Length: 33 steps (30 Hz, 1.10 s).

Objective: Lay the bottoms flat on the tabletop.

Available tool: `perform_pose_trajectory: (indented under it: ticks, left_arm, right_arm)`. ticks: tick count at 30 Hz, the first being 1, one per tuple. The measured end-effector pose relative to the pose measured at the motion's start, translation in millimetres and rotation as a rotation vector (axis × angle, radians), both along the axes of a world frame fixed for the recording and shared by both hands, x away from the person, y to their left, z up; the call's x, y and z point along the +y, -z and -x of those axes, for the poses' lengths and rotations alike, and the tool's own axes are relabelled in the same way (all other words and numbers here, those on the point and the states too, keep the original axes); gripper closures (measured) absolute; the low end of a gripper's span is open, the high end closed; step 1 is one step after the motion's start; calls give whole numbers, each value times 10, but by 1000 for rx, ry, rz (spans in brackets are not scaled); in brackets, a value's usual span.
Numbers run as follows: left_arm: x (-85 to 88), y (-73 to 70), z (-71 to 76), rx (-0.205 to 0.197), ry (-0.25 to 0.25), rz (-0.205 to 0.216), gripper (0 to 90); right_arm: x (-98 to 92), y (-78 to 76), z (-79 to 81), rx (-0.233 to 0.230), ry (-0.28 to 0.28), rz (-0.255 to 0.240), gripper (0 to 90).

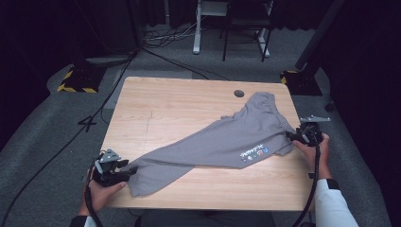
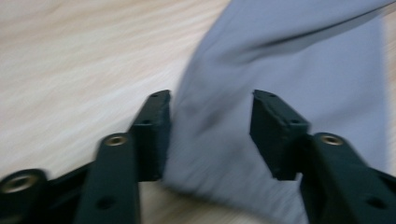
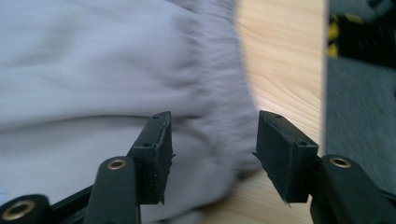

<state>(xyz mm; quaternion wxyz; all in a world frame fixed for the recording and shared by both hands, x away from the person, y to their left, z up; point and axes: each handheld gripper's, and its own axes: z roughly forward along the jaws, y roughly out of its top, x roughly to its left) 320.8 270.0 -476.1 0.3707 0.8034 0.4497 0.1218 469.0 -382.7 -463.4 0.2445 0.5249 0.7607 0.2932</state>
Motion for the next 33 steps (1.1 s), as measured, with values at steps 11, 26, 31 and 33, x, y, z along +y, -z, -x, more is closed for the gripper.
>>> perform_pose_trajectory:
  ticks: [11, 26, 31, 33]
  left_arm:
    - [-923, 38, -447, 21, 189, 2, 370]
    - [-1682, 152, -131, 115, 454, 9, 690]
    - [-2070, 177, 9, 150, 574, 53, 682]
    - [-2204, 168, 61, 137, 610, 33, 668]
  right_arm:
    - [702, 76, 35, 19, -171, 5, 391]
    - [971, 241, -383, 43, -200, 22, 382]
    - [1226, 244, -434, 17, -233, 52, 376]
    - [1334, 224, -426, -7, -229, 91, 368]
